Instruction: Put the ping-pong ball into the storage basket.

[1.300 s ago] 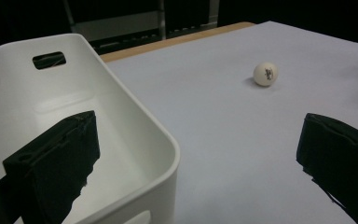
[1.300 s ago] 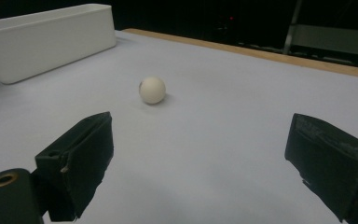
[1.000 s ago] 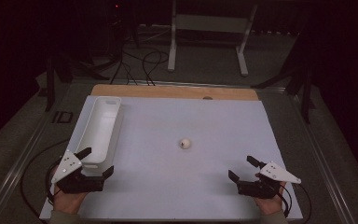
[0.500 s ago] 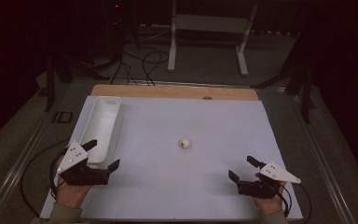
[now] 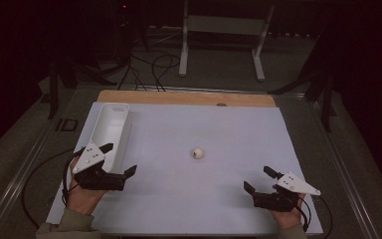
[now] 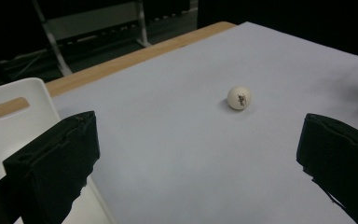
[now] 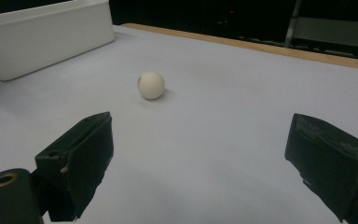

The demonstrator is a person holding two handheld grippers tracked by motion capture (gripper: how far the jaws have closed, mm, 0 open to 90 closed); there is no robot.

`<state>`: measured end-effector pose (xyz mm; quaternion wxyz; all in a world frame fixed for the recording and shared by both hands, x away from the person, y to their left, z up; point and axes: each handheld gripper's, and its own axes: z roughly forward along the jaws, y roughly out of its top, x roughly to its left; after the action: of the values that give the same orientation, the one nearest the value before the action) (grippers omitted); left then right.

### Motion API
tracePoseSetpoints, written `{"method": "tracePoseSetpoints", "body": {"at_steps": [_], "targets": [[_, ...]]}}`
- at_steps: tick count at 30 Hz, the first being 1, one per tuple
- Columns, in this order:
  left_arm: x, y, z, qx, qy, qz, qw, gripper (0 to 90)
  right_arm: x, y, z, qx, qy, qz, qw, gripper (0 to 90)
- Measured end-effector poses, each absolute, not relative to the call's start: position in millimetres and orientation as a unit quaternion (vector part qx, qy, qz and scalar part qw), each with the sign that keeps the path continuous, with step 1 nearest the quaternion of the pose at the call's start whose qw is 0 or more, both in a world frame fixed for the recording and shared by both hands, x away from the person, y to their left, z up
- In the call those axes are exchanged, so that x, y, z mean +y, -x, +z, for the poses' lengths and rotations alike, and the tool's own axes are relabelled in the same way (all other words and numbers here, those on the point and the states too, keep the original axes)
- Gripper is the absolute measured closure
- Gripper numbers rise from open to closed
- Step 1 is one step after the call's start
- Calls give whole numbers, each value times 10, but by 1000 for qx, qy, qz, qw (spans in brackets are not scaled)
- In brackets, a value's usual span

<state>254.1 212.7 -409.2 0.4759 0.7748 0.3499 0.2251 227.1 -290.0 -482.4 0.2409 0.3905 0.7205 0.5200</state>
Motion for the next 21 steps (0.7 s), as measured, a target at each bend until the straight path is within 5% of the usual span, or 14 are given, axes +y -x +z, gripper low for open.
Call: {"method": "tracePoseSetpoints", "body": {"at_steps": [21], "targets": [[1738,-2868,-4051,312,-809,195,459,0,-2902,-2279,-4820,722,-393,516,242,73]]}}
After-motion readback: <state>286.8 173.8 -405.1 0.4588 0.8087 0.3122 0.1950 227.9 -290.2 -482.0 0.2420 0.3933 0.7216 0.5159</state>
